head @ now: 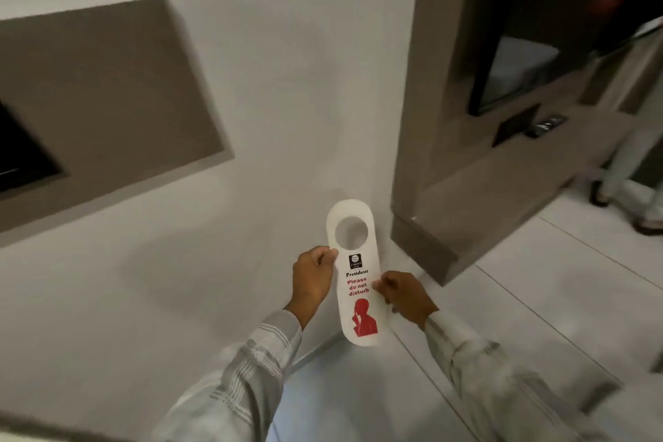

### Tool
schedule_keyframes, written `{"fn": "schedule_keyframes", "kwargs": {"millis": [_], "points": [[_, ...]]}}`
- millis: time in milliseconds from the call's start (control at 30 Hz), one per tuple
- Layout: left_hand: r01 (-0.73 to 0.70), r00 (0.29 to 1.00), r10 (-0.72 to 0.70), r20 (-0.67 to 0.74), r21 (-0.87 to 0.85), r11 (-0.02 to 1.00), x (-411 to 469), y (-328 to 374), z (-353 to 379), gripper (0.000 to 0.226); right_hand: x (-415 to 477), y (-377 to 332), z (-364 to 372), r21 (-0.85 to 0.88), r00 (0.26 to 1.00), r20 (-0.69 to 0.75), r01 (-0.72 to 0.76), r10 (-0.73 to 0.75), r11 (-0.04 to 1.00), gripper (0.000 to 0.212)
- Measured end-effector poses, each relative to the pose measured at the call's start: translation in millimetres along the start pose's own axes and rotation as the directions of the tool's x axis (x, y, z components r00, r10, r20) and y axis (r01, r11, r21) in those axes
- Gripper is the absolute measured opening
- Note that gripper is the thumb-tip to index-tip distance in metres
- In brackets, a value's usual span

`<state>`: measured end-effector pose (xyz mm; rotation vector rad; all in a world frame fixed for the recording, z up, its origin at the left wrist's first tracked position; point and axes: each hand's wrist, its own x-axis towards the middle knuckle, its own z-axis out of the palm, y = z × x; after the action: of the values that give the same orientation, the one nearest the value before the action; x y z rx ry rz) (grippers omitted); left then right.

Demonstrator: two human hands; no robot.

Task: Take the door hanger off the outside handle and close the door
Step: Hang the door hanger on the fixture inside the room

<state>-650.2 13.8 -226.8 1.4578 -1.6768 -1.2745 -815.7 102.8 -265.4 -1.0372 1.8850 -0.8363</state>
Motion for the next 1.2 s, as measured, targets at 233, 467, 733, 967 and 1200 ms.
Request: {"fn": "schedule_keyframes", "kwargs": {"millis": [233, 467, 733, 967, 1200], "points": [[-0.006, 0.955, -0.044, 0.295, 0.167, 0.986, 53.6, 23.6, 161.5, 0.033, 61.4, 64.8, -109.0, 0.364, 0.917, -0.296, -0.149, 0.266, 0.919, 0.014], [-0.136, 0.917, -0.015, 0.398, 0.348, 0.928, 125.3, 37.6, 264.9, 0.032, 139.1, 99.4, -172.6, 0.187, 0.833, -0.469, -0.230, 0.292, 0.955, 0.003], [-0.624, 0.764, 0.145, 0.628, 0.664, 0.413, 158.4, 9.7, 313.6, 0.050, 161.9, 135.0, -177.8, -0.637, 0.938, -0.339, -0.289, 0.076, 0.714, 0.037], [-0.646, 0.758, 0.205, 0.619, 0.669, 0.367, 137.8, -1.3, 246.0, 0.061, 141.5, 109.7, -153.6, -0.708, 0.952, -0.307, -0.216, -0.018, 0.672, 0.047], [-0.514, 0.848, 0.364, 0.385, 0.765, 0.388, 82.5, -20.0, 76.0, 0.057, 112.3, 8.6, -48.5, -0.761, 0.961, -0.117, 0.076, -0.252, 0.645, 0.046]]}}
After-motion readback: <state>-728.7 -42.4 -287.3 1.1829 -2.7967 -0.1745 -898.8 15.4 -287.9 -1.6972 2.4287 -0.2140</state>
